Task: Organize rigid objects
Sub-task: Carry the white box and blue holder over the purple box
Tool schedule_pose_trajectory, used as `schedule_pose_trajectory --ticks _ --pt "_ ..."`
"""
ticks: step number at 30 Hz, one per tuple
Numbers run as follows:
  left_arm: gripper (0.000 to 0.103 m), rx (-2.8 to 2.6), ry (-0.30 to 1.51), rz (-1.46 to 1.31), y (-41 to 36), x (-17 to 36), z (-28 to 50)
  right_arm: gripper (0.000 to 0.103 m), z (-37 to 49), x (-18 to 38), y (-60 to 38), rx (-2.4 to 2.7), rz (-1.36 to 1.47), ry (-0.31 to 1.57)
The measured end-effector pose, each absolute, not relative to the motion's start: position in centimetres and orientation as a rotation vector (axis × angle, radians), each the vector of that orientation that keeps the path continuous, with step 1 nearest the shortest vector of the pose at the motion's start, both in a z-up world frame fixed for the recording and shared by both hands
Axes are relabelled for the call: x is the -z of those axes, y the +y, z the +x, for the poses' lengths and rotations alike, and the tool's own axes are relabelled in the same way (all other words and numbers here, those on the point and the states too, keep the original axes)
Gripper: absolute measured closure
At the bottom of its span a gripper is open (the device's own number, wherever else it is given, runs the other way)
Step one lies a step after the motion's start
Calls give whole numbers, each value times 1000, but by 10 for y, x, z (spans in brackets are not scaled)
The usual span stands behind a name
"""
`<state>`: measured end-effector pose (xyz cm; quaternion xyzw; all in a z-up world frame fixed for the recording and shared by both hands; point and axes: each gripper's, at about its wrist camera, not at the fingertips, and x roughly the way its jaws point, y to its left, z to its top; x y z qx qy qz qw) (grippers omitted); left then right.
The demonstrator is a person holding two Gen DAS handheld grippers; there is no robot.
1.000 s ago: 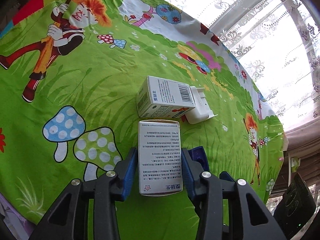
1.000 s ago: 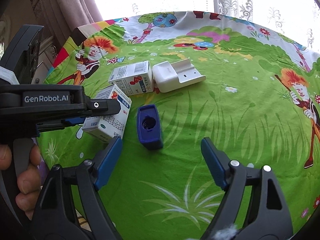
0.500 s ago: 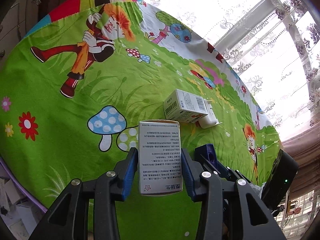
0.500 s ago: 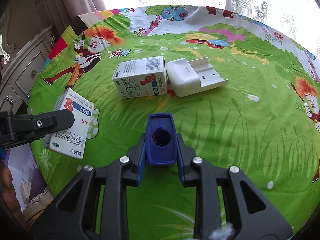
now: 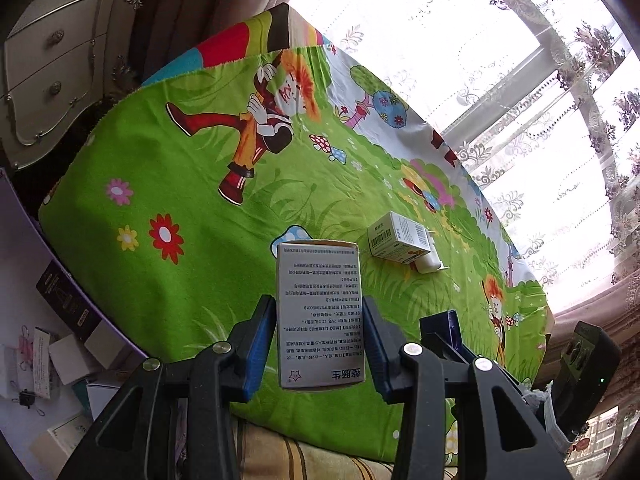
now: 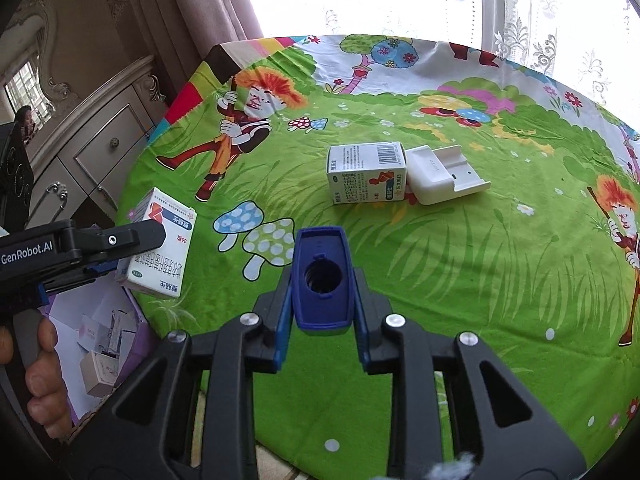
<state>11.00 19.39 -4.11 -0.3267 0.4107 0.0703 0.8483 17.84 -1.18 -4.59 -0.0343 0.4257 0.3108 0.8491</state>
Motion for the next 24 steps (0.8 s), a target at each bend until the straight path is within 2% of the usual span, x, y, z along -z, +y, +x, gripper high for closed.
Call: schedule_pose_trajectory --ticks 12,24 --pt "59 -270 778 -729 258 21 31 73 99 11 51 -872 -140 891" --pt "59 -391 751 -788 314 32 -33 73 39 4 102 -1040 -226 937"
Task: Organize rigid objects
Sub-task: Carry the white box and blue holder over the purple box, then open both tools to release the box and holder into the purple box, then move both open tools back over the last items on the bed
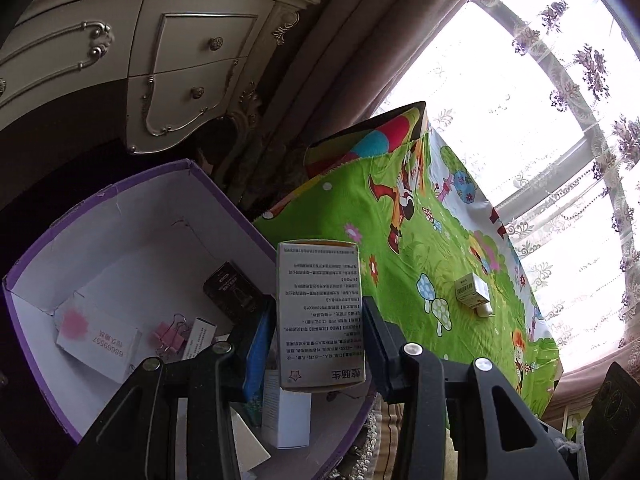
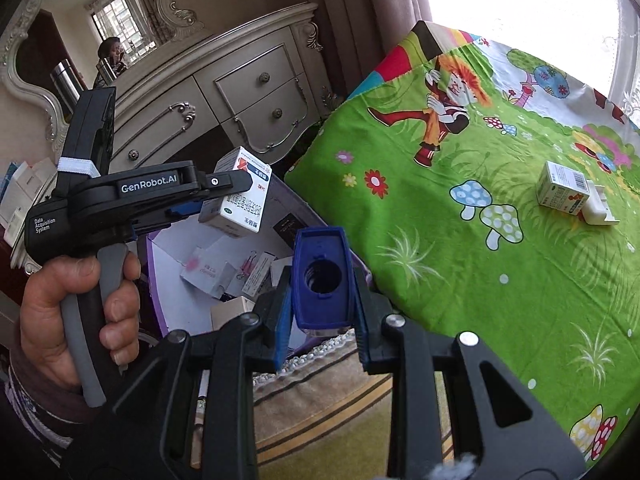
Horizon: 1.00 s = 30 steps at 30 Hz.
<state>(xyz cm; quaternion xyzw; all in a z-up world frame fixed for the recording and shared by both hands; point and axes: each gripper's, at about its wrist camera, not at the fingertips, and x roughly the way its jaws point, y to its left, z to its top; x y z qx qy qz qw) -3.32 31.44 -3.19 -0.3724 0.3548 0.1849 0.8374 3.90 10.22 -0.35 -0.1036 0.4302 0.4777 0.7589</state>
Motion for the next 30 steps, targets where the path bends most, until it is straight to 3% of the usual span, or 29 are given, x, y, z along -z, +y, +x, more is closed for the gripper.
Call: schedule_pose_trajectory --ticks 8,10,13,17,30 --pt "59 -500 733 -811 339 33 -62 72 -4 14 136 -1186 -316 971" --pt "55 -550 740 -819 343 35 -65 72 -13 18 141 -1219 -355 972" --pt "50 -568 745 -846 348 39 -69 67 -16 21 142 -1218 -366 973" --pt "49 -566 757 -842 346 40 -67 47 -6 21 134 -1187 -313 987" --pt "49 -521 798 -793 322 37 -50 46 21 22 111 -1025 -284 987"
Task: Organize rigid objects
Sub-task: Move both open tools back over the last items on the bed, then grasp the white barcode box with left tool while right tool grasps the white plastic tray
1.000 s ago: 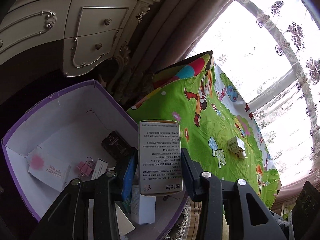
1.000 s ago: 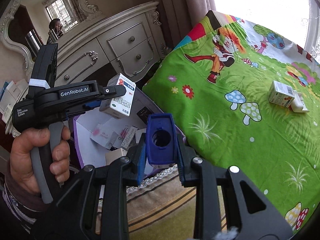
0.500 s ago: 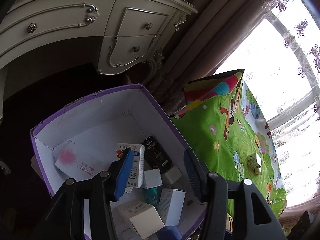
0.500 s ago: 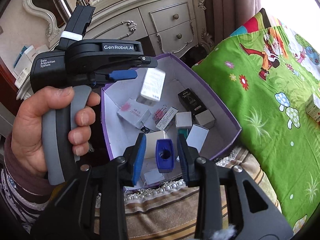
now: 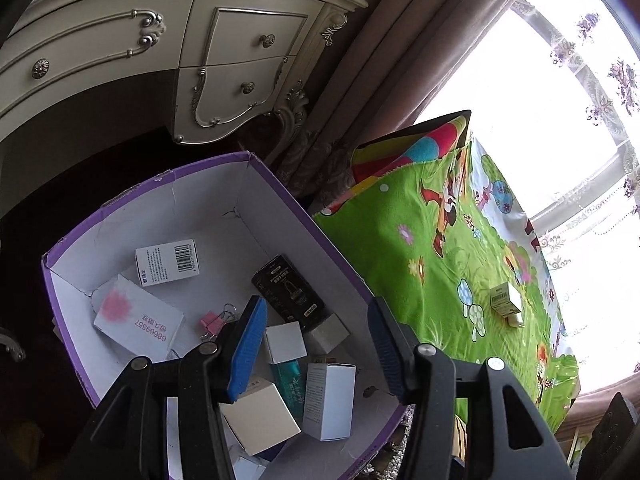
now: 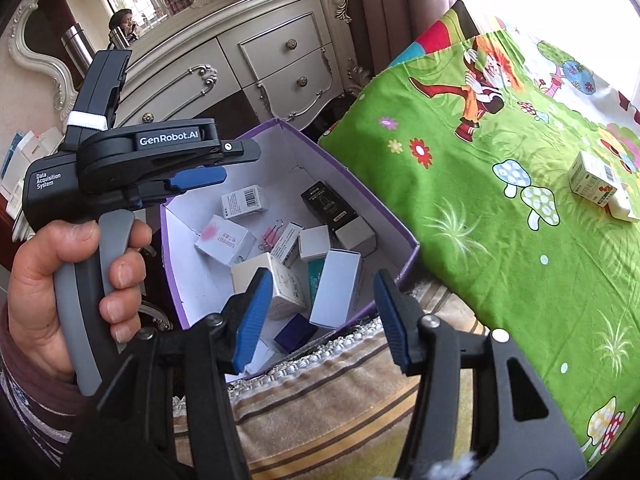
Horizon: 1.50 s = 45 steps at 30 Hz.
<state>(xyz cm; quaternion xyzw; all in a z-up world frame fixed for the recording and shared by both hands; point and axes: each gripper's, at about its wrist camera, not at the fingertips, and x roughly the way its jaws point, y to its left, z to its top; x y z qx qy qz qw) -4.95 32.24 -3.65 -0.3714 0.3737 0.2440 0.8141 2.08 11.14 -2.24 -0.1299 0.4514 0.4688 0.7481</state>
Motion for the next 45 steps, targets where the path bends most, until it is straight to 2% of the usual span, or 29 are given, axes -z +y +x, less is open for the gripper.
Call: schedule_pose_trajectory --ticks 7,30,45 --pt "49 -487 821 -759 304 34 -35 46 45 26 92 -882 -291 972" --pt "49 -272 899 -596 196 17 69 33 147 30 -15 -523 -173 932" --pt "25 -192 954 -441 123 15 151 20 204 54 -89 -332 -85 914"
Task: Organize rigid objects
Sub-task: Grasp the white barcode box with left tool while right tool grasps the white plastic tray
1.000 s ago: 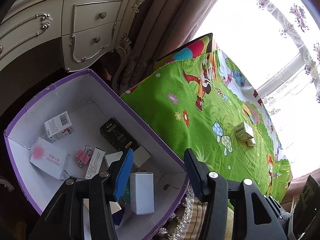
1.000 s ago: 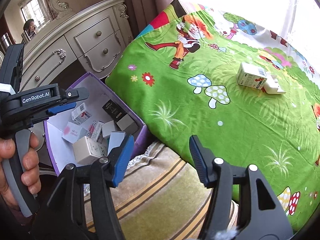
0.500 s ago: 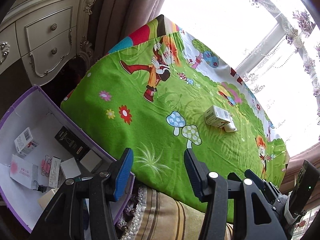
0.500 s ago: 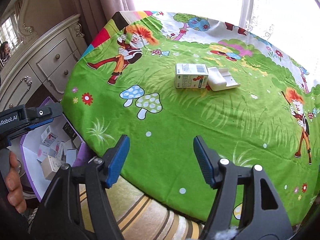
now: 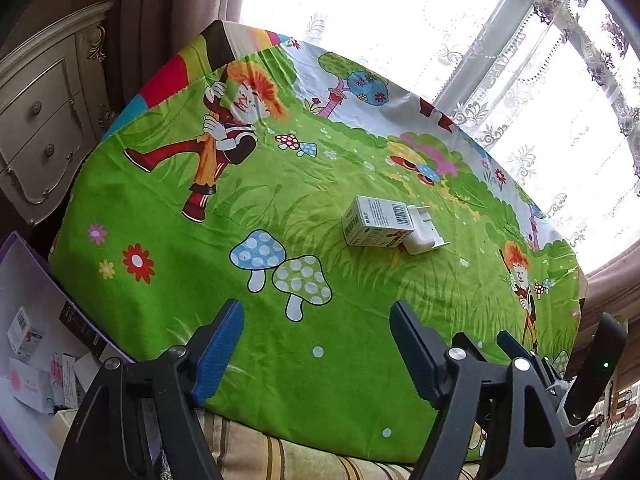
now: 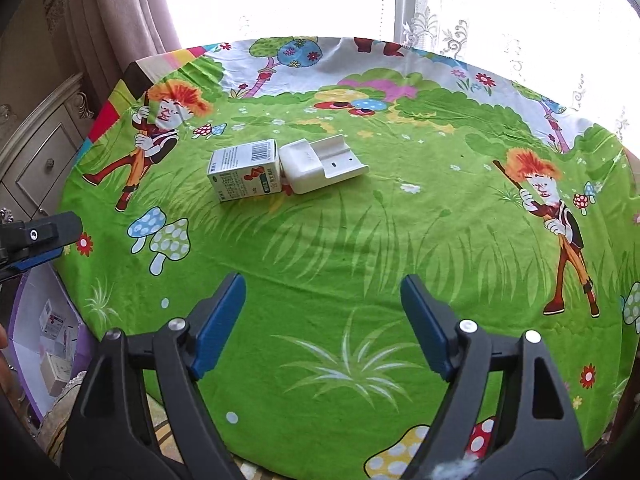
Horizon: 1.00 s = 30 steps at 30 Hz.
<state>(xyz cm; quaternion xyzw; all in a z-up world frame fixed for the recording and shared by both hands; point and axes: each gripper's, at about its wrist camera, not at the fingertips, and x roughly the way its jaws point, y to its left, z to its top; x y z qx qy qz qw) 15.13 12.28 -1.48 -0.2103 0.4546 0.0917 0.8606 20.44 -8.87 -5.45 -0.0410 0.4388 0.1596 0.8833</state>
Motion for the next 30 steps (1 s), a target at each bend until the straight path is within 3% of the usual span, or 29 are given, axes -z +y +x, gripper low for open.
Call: schedule_pose_trajectory --ticks 13,24,26,28,30 --pt "5 -184 973 -343 74 28 250 16 218 60 -124 -268 53 853" --pt "4 -257 1077 -382 82 76 311 16 230 67 -146 -209 141 841" --pt "5 -260 1081 -381 84 82 314 16 230 67 -145 -210 140 836" --pt "23 -265 1082 -378 87 86 313 16 230 67 -144 -209 135 831" --pt "28 -249 1085 -387 89 89 312 16 230 67 -143 -212 132 825"
